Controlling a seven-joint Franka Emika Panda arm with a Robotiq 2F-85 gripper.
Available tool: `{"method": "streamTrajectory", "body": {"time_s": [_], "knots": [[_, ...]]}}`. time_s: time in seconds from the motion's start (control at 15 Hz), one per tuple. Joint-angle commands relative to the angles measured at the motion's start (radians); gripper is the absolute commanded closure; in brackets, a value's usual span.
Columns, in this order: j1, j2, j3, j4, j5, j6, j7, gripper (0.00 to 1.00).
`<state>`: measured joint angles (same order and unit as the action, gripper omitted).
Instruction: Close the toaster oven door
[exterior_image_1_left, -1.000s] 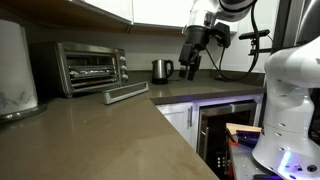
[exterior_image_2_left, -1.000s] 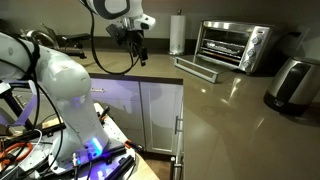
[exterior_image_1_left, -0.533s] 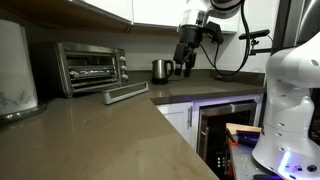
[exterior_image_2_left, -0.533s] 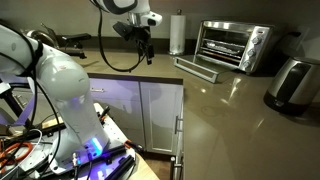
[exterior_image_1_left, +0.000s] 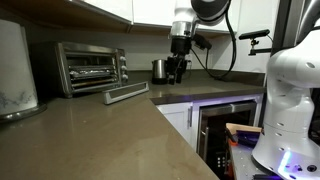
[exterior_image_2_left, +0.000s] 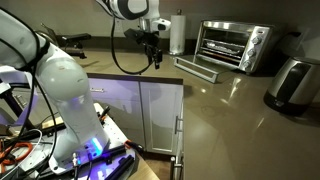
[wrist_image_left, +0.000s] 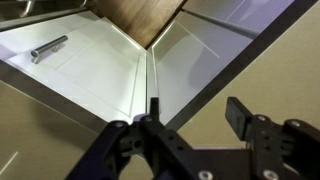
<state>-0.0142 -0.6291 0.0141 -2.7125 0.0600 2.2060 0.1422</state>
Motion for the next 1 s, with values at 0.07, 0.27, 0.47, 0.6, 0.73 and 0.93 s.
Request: {"method": "streamTrajectory", "body": {"time_s": [0.07,0.27,0.47,0.6,0.73,0.93], "knots": [[-0.022,0.117,0.018,0.073,-0.055,0.037,-0.001,0.67],[-0.032,0.173,0.016,0.108,-0.1,0.049,-0.004,0.85],[-0.047,0.227,0.011,0.142,-0.152,0.068,-0.006,1.0],[-0.056,0.262,0.006,0.166,-0.184,0.085,-0.008,0.99],[-0.062,0.296,-0.002,0.188,-0.205,0.112,-0.014,1.0],[-0.074,0.341,-0.023,0.224,-0.232,0.142,-0.032,1.0]]}}
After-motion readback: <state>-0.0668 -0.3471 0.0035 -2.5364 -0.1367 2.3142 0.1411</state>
